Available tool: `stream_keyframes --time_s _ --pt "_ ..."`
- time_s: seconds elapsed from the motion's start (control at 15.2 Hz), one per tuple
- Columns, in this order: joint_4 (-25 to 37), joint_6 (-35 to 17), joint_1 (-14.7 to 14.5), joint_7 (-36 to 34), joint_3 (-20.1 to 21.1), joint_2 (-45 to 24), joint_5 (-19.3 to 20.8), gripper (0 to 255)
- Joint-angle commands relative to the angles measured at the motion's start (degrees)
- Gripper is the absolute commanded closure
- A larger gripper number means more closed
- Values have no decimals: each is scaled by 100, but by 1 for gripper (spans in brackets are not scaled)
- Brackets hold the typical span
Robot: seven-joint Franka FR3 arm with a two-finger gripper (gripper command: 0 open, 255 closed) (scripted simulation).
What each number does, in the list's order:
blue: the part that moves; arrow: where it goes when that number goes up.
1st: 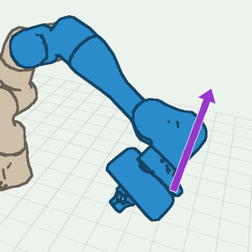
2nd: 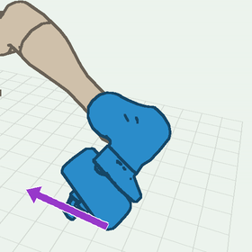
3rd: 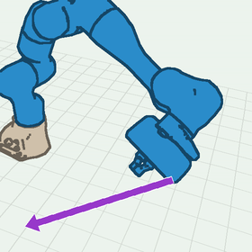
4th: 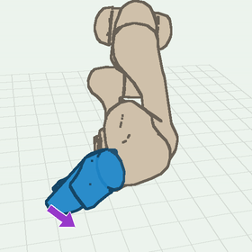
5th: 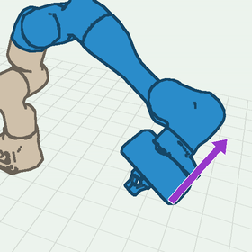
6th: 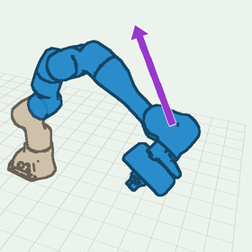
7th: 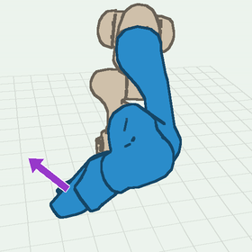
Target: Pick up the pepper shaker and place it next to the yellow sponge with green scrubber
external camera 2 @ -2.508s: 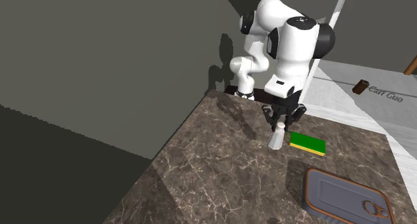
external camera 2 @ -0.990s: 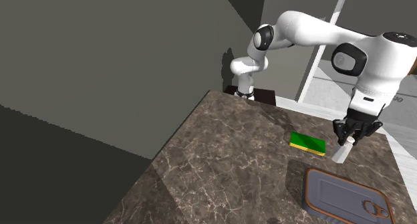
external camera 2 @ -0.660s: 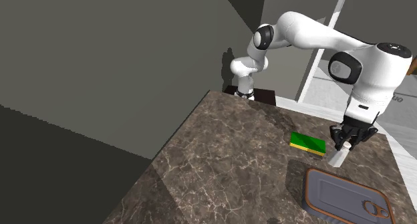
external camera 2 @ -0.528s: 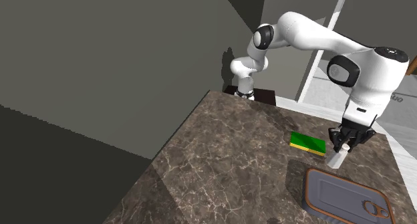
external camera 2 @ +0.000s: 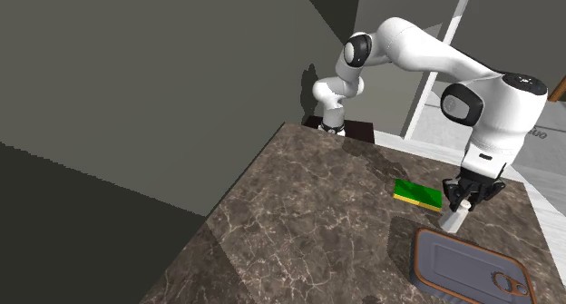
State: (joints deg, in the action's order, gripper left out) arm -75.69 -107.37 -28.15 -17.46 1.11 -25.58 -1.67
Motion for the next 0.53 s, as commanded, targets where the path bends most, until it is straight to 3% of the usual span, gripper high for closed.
stream_keyframes --time_s 0.0,0.07,0.13,0.46 --pt "-2 -3 0 0 0 1 0 255" --pt "-2 -3 0 0 0 1 0 255" --pt "-2 -3 0 0 0 1 0 0" --pt "-2 -3 0 -1 0 1 0 0"
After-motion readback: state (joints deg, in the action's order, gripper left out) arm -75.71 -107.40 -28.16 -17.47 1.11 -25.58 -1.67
